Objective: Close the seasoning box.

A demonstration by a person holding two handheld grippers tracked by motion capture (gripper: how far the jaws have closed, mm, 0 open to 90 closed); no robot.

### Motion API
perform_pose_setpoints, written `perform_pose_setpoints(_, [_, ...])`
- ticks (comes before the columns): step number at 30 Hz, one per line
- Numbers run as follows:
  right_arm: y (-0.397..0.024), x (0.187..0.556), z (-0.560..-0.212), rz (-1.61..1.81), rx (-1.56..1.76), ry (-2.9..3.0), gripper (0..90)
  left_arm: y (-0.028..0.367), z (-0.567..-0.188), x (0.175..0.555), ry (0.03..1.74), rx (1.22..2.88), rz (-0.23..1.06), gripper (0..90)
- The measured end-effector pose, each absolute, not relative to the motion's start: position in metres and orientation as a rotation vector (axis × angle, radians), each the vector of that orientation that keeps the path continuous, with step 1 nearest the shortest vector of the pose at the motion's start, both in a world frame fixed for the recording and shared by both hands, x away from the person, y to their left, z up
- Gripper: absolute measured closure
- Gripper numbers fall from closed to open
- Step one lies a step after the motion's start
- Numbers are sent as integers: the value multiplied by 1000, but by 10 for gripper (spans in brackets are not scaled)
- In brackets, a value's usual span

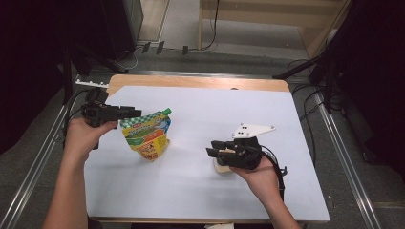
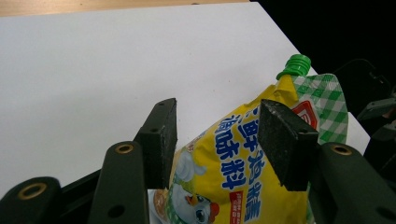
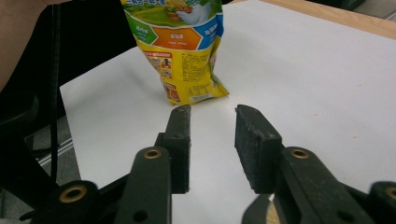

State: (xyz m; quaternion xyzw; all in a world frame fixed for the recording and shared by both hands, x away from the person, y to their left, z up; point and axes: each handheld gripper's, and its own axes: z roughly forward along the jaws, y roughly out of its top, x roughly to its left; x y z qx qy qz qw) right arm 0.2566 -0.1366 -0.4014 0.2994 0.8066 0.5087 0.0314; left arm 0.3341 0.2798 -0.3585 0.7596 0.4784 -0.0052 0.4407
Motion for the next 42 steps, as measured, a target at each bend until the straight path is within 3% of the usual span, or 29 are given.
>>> perform_pose_setpoints(12, [-165,264,-392,1542,992,2478,896,280,-360,335,1189,1883,-20,474])
perform_pose_setpoints(42, [-238,277,-379,1508,1166,2326,900,278,-366,335,1184,1901,-28,465])
